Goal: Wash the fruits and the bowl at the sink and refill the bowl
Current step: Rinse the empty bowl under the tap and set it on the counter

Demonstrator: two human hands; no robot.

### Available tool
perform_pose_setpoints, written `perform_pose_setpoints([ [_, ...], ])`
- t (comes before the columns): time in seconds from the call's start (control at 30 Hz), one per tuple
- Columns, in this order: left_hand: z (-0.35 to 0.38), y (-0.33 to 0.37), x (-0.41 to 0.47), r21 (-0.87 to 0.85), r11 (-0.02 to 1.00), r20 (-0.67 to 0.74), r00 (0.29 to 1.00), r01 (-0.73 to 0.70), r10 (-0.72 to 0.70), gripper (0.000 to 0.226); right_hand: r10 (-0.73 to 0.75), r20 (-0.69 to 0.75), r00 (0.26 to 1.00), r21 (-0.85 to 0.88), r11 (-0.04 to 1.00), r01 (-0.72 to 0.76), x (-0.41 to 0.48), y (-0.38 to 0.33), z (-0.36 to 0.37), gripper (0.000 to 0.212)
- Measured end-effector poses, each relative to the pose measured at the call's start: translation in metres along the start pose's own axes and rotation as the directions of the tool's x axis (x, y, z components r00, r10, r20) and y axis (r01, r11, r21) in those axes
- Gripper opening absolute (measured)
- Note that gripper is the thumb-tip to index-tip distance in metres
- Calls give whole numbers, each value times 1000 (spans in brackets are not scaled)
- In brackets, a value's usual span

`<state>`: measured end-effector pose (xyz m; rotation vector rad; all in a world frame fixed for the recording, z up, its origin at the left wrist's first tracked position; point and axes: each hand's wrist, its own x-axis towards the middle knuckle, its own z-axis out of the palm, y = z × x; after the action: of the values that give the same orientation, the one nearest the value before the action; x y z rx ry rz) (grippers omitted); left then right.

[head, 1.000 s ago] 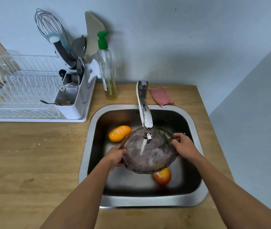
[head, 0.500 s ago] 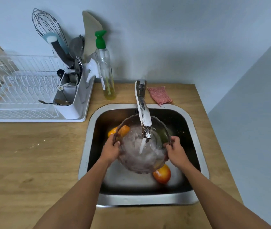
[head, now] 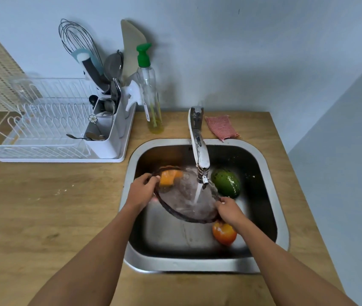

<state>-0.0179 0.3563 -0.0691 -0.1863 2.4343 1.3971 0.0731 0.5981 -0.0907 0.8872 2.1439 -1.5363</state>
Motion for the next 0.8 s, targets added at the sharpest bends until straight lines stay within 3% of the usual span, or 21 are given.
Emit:
perform_pose_setpoints([
  [0.1, 6, -1, -3, 4, 1000, 20, 999, 25, -25, 26, -1, -12, 1000, -17, 1000, 1, 2, 2, -20, 18],
  [0.3, 31, 8, -6, -22, 993, 143, 983, 118, -114, 28, -53, -150, 987, 195, 977, 82, 2, -26, -68, 9],
  [0.43, 57, 10, -8, -44, 980, 235, 955, 195, -180, 23, -142, -207, 968, 140, 975, 173, 1, -42, -84, 9],
  [0.53, 68, 5, -12, -108, 972, 228, 957, 209, -180, 13, -159, -219, 963, 196, 959, 204, -2, -41, -87, 21],
  [0.6, 69, 1, -13, -170, 963, 212, 962, 209, -172, 20, -137, -219, 966, 251, 949, 191, -4, -35, -85, 29],
  [0.8, 49, -1, -9, -117, 985, 136, 984, 129, -113, 29, -57, -192, 980, 254, 961, 106, -6, -5, -63, 24],
])
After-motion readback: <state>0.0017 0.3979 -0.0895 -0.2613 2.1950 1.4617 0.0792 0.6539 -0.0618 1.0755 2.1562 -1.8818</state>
